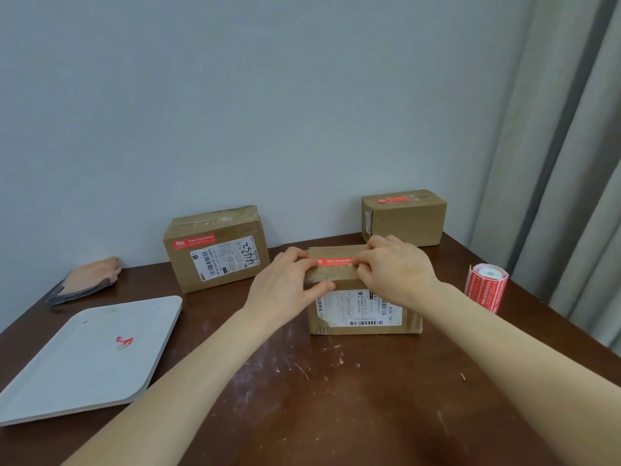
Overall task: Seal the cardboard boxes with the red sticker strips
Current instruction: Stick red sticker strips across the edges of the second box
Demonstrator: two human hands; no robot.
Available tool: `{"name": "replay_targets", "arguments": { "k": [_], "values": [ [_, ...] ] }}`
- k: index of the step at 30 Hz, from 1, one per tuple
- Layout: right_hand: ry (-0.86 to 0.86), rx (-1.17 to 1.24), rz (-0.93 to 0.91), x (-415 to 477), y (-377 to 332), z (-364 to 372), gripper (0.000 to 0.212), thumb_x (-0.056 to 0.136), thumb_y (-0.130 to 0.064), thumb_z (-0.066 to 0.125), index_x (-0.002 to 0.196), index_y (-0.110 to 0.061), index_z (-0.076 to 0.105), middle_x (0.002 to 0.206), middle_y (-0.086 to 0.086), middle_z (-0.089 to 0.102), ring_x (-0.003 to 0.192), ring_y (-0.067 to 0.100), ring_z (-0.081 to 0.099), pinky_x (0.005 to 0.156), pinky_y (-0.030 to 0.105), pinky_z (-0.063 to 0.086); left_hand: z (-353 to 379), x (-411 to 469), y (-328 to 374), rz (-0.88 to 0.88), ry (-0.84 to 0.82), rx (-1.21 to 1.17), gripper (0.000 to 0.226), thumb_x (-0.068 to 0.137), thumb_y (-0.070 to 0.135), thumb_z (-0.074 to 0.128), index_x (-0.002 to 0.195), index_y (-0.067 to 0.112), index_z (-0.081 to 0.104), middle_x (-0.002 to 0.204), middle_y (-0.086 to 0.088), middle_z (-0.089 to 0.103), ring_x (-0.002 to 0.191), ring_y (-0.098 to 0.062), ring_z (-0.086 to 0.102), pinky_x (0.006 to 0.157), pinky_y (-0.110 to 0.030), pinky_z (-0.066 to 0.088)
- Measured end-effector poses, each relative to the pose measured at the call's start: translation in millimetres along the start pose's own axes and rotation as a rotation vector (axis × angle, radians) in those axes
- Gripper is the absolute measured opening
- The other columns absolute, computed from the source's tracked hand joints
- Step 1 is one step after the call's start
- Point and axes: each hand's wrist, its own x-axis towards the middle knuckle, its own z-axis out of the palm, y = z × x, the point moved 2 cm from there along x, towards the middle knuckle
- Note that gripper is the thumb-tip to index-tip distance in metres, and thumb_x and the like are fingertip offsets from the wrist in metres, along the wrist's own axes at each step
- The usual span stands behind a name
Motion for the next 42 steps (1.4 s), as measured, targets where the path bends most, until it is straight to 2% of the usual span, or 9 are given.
{"name": "replay_targets", "arguments": {
  "k": [4, 7, 11, 13, 25, 29, 32, 36, 42],
  "values": [
    [0.007, 0.014, 0.024, -1.4, 3.6, 0.2, 0.037, 0.098, -0.036, 0.034, 0.113, -0.030, 0.068, 0.110, -0.003, 0.056, 0.100, 0.018, 0.050, 0.076, 0.029, 0.036, -1.1, 0.1, -0.7, 0.006, 0.001, 0.021, 0.065, 0.083, 0.065, 0.048, 0.132, 0.024, 0.052, 0.125, 0.011, 0.048, 0.113, -0.007, 0.045, 0.079, -0.022, 0.042],
    [0.000, 0.025, 0.047, 1.3, 6.0, -2.9, 0.036, 0.096, -0.034, 0.035, 0.110, -0.028, 0.068, 0.108, -0.003, 0.057, 0.097, 0.018, 0.052, 0.072, 0.030, 0.043, -0.9, 0.3, -2.4, -0.004, 0.006, 0.032, 0.068, 0.082, 0.067, 0.047, 0.133, 0.023, 0.050, 0.125, 0.009, 0.049, 0.113, -0.008, 0.046, 0.079, -0.022, 0.043],
    [-0.060, 0.019, 0.026, 3.3, 5.8, -2.3, 0.039, 0.099, -0.034, 0.031, 0.132, -0.034, 0.051, 0.116, 0.001, 0.052, 0.107, 0.021, 0.047, 0.081, 0.033, 0.040, 0.8, 3.1, -5.1, 0.021, -0.058, 0.082, 0.081, 0.078, 0.073, 0.045, 0.144, 0.026, 0.033, 0.137, 0.005, 0.040, 0.123, -0.013, 0.039, 0.089, -0.030, 0.047],
    [-0.091, -0.004, 0.014, 4.3, 3.0, -0.7, 0.040, 0.100, -0.033, 0.027, 0.135, -0.040, 0.046, 0.117, 0.003, 0.049, 0.109, 0.022, 0.045, 0.086, 0.035, 0.038, 3.1, 4.8, -4.1, 0.020, -0.100, 0.106, 0.083, 0.077, 0.074, 0.044, 0.145, 0.030, 0.028, 0.140, 0.004, 0.037, 0.125, -0.015, 0.037, 0.090, -0.033, 0.047],
    [-0.056, -0.003, 0.033, 8.1, 5.2, 1.6, 0.039, 0.098, -0.030, 0.031, 0.122, -0.031, 0.062, 0.111, 0.000, 0.052, 0.100, 0.019, 0.047, 0.075, 0.031, 0.038, 2.6, 3.6, -2.6, -0.009, -0.027, 0.118, 0.085, 0.073, 0.077, 0.048, 0.138, 0.023, 0.040, 0.130, 0.006, 0.049, 0.115, -0.011, 0.049, 0.081, -0.028, 0.048],
    [-0.017, 0.013, -0.016, 3.2, 4.9, 0.0, 0.041, 0.100, -0.025, 0.034, 0.134, -0.043, 0.048, 0.113, -0.001, 0.052, 0.099, 0.019, 0.048, 0.071, 0.029, 0.037, 2.4, -5.2, -1.2, 0.027, 0.049, 0.152, 0.074, 0.080, 0.071, 0.046, 0.141, 0.033, 0.032, 0.135, 0.007, 0.047, 0.110, -0.012, 0.055, 0.072, -0.027, 0.049],
    [-0.053, 0.017, -0.037, 4.2, 1.8, 2.8, 0.045, 0.101, -0.021, 0.035, 0.134, -0.049, 0.046, 0.114, -0.002, 0.049, 0.099, 0.019, 0.045, 0.077, 0.030, 0.035, 2.0, -6.0, -1.0, 0.021, 0.037, 0.140, 0.065, 0.082, 0.070, 0.043, 0.138, 0.037, 0.038, 0.129, 0.012, 0.052, 0.108, -0.010, 0.055, 0.071, -0.026, 0.047],
    [-0.077, 0.051, 0.020, 5.0, 9.0, 0.0, 0.039, 0.100, -0.021, 0.036, 0.125, -0.043, 0.057, 0.115, -0.004, 0.050, 0.106, 0.018, 0.046, 0.077, 0.029, 0.035, -0.7, -4.8, -0.8, -0.009, 0.056, 0.160, 0.070, 0.079, 0.073, 0.045, 0.135, 0.032, 0.043, 0.118, 0.014, 0.058, 0.104, -0.008, 0.057, 0.065, -0.023, 0.043],
    [-0.114, 0.059, 0.072, 3.7, 16.4, -6.1, 0.037, 0.100, -0.020, 0.039, 0.123, -0.039, 0.060, 0.120, -0.006, 0.051, 0.110, 0.016, 0.046, 0.078, 0.029, 0.040, -7.1, -0.9, 8.5, -0.038, 0.049, 0.149, 0.067, 0.073, 0.075, 0.051, 0.124, 0.031, 0.054, 0.106, 0.014, 0.063, 0.097, -0.007, 0.059, 0.061, -0.021, 0.040]
  ]
}}
